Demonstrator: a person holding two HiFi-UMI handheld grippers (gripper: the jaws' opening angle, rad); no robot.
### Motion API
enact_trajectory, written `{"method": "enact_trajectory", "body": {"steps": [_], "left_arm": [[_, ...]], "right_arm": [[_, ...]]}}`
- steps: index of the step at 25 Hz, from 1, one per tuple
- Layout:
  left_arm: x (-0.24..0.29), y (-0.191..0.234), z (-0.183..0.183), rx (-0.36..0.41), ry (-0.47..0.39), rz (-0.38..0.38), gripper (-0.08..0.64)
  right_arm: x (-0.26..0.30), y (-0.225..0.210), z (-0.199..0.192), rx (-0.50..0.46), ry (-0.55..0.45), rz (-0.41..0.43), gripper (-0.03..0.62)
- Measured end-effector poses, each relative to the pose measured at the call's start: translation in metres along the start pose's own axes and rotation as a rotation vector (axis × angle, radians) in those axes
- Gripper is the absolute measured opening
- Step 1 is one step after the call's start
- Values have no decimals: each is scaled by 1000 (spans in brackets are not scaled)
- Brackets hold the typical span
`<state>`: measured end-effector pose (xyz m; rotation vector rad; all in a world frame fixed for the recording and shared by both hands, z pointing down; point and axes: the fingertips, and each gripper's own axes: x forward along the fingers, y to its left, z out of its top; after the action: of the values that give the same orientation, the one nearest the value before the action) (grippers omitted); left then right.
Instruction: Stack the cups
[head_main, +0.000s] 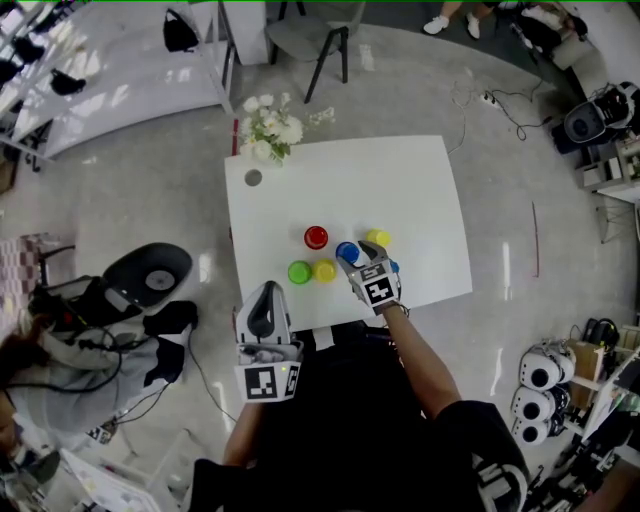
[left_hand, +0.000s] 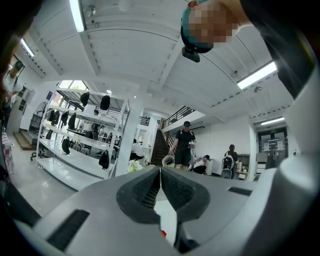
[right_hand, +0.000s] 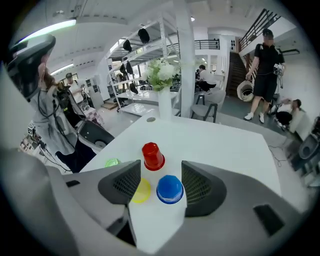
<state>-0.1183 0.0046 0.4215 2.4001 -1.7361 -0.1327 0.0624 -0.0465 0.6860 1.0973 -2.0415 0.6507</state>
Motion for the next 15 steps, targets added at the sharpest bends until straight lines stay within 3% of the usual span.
{"method": "enact_trajectory", "body": {"steps": [8,15], "left_arm": [[1,-7,15,3,-15,-4,23],[3,-13,16,8,-16,-6,22]], "right_arm": [[27,-19,-45,19,172,-15,273],[41,-20,-68,18,252,3,264]]}}
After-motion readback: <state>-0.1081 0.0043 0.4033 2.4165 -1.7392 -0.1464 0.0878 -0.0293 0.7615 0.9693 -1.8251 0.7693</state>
